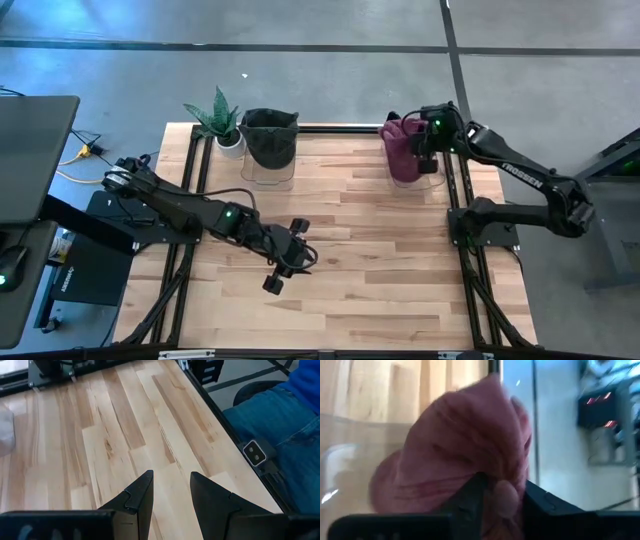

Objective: Pick & Place hat
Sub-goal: Put the red cap into the right transparent bin

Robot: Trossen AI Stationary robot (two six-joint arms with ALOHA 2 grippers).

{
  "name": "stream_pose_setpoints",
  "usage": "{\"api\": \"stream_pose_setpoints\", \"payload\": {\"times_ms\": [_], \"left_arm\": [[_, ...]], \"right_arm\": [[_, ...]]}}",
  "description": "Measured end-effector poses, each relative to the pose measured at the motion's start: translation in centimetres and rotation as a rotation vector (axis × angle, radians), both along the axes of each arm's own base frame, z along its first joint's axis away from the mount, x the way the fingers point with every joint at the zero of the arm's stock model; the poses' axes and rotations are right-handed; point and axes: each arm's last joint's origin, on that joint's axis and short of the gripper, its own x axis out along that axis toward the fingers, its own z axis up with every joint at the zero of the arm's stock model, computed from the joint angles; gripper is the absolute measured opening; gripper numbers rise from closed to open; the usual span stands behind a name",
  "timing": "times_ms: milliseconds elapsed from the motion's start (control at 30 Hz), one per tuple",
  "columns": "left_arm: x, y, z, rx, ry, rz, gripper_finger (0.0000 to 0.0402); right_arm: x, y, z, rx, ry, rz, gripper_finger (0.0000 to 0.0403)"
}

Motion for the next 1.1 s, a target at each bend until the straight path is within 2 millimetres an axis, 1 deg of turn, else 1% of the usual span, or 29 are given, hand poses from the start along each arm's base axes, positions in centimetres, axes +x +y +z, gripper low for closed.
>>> {"api": "stream_pose_setpoints", "payload": {"times_ms": [67, 133, 233, 333, 433, 533, 600, 667, 800, 867, 900, 967, 1033, 1100], "left_arm": [[0.0, 0.0, -0.1, -0.002, 0.008, 0.008, 0.0124], [0.0, 0.0, -0.1, -0.003, 0.007, 0.013, 0.0124], [0.1, 0.0, 0.0, -0.007, -0.004, 0.013, 0.0124], [0.1, 0.0, 0.1, -0.01, -0.012, 0.013, 0.0124], [0.1, 0.0, 0.1, -0.013, -0.018, 0.013, 0.0124], [0.1, 0.0, 0.1, -0.013, -0.021, 0.015, 0.0124], [0.1, 0.0, 0.1, -0.013, -0.021, 0.015, 0.0123], [0.1, 0.0, 0.1, -0.013, -0.02, 0.015, 0.0123], [0.1, 0.0, 0.1, -0.013, -0.021, 0.015, 0.0123], [0.1, 0.0, 0.1, -0.013, -0.021, 0.015, 0.0123], [0.2, 0.0, 0.1, -0.013, -0.021, 0.015, 0.0123], [0.1, 0.0, 0.2, -0.013, -0.021, 0.015, 0.0123], [0.2, 0.0, 0.2, -0.013, -0.021, 0.015, 0.0123], [0.1, 0.0, 0.2, -0.013, -0.021, 0.014, 0.0123]], "right_arm": [[-0.4, 0.2, 0.2, 0.044, 0.017, -0.046, 0.0103], [-0.6, 0.4, 1.0, 0.088, 0.004, -0.1, 0.0127], [-0.8, 0.8, 2.6, 0.154, -0.039, -0.19, 0.0162], [-1.0, 1.3, 4.5, 0.195, -0.101, -0.304, 0.0186], [-1.1, 1.9, 6.2, 0.247, -0.184, -0.384, 0.019], [-1.0, 2.4, 7.1, 0.36, -0.263, -0.367, 0.0173], [-0.9, 2.2, 6.9, 0.382, -0.281, -0.357, 0.0147], [-0.9, 1.5, 6.0, 0.378, -0.26, -0.391, 0.0111], [-0.5, -1.1, 3.1, 0.32, -0.215, -0.48, 0.0034], [-0.2, -2.5, 1.7, 0.272, -0.2, -0.5, 0.001], [0.0, -3.2, 1.0, 0.246, -0.197, -0.502, 0.0007], [0.4, -4.2, -0.1, 0.214, -0.192, -0.486, 0.0018], [0.6, -4.6, -0.3, 0.202, -0.189, -0.457, 0.003], [0.7, -4.6, -0.1, 0.188, -0.2, -0.447, 0.0038]]}}
